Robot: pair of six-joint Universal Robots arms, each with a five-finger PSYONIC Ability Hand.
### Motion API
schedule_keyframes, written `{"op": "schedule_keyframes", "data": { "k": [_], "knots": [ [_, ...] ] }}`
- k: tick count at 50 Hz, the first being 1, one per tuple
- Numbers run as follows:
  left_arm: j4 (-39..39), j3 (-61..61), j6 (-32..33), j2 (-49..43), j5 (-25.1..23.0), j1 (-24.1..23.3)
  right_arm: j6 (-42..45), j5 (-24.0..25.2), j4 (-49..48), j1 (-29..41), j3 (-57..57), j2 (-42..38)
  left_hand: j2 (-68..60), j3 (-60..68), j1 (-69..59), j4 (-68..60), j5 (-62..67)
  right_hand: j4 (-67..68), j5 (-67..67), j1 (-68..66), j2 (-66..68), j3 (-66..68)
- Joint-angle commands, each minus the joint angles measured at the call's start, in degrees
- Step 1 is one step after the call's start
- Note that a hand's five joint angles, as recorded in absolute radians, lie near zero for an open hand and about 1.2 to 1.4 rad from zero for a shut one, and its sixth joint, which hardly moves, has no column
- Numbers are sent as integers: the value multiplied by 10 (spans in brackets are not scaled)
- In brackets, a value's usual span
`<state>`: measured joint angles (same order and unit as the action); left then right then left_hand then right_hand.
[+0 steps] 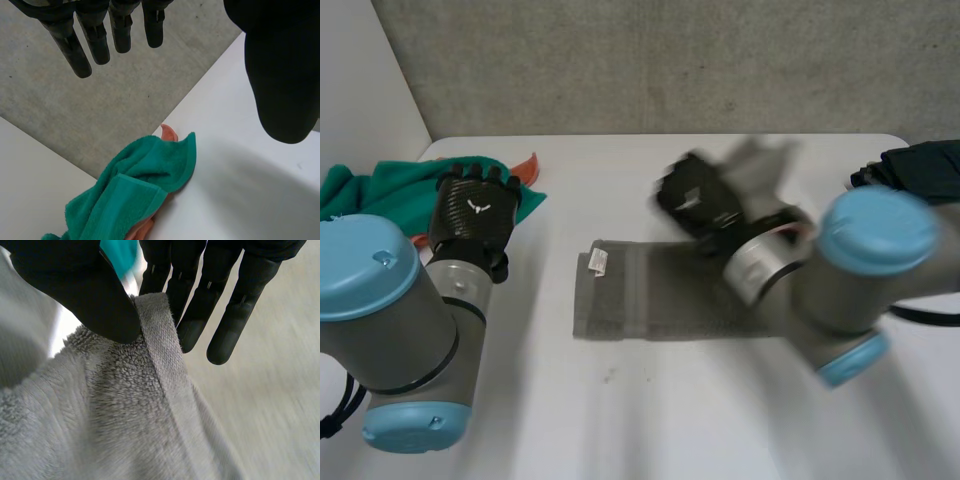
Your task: Fold the laundry.
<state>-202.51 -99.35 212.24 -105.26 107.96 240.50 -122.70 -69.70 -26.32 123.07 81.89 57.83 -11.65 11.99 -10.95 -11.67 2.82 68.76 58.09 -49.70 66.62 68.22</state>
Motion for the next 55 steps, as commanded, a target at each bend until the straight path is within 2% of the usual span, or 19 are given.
{"op": "schedule_keyframes", "data": {
  "k": [1, 3, 5, 6, 7, 8, 10, 15, 19, 22, 27, 30, 31, 32, 37, 45, 53, 54, 55],
  "knots": [
    [-1, -13, -1, 1, -6, 3, 4, 46, -18, 89, -27, -105, 14, -18, 7, 15, -26, 112, 119, -303, 134, 118],
    [0, -13, -1, 1, -6, 2, -2, 62, -13, 89, -16, -110, 13, -16, 6, 13, -24, 112, 119, -303, 134, 118],
    [-1, -11, -1, 1, -6, 1, -7, 69, -11, 86, -5, -95, 13, -16, 6, 13, -24, -311, -304, 120, -289, -305],
    [-1, -10, -1, 0, -6, 1, -7, 69, -11, 86, -5, -95, 14, -18, 7, 15, -26, -313, -306, 122, -291, -307],
    [-1, -8, 0, 0, -6, 1, -13, 68, -11, 88, 1, -82, 14, -18, 7, 15, -26, -524, -517, 333, -503, -519],
    [-1, -7, 0, 0, -6, 1, -30, 58, -8, 84, 6, -65, 13, -16, 6, 13, -24, -588, -581, 397, -566, -582],
    [-2, -1, 0, -3, -9, 0, -63, 41, 2, 70, 15, -46, 13, -16, 6, 13, -24, -588, -581, 397, -566, -582],
    [-1, 18, -1, -7, -22, -6, -263, -26, 78, -20, 48, 26, 11, -14, 4, 11, -23, -588, -581, 397, -566, -582],
    [-2, 28, -1, -13, -24, -21, -353, -33, 152, -63, 66, 46, 11, -14, 4, 11, -23, -588, -581, 397, -566, -582],
    [-1, 35, -1, -16, -24, -36, -347, -36, 182, -91, 84, 46, 9, -13, 2, 9, -21, -588, -581, 397, -566, -582],
    [-2, 36, -2, -21, -24, -45, -241, -53, 195, -160, 123, 40, 9, -13, 2, 10, -21, -571, -564, 380, -549, -565],
    [-1, 36, -1, -22, -24, -46, -186, -75, 192, -174, 126, 39, 9, -13, 2, 9, -21, -238, -232, 48, -217, -233],
    [-1, 36, -2, -22, -24, -46, -159, -86, 190, -177, 122, 36, 9, -13, 2, 9, -21, 25, 31, -215, 46, 30],
    [-1, 35, -2, -22, -24, -47, -149, -95, 189, -176, 121, 34, 9, -13, 2, 9, -21, 111, 118, -302, 133, 117],
    [-1, 29, -2, -19, -23, -52, -147, -131, 154, -169, 79, 30, 9, -13, 2, 9, -21, 112, 119, -303, 134, 118],
    [0, 22, -1, -4, -19, -51, -150, -130, 80, -3, -4, 29, 9, -13, 2, 9, -21, 112, 119, -303, 134, 118],
    [0, 14, -3, 9, -20, -44, -154, -23, 78, 103, -38, -74, 9, -13, 2, 9, -21, 112, 119, -303, 134, 118],
    [0, 14, -3, 9, -20, -44, -162, -22, 84, 104, -38, -73, 9, -13, 2, 9, -21, -64, -57, -127, -42, -58],
    [-1, 16, -4, 9, -20, -44, -168, -22, 86, 104, -36, -71, 9, -13, 2, 9, -21, -134, -127, -57, -112, -128]
  ]
}}
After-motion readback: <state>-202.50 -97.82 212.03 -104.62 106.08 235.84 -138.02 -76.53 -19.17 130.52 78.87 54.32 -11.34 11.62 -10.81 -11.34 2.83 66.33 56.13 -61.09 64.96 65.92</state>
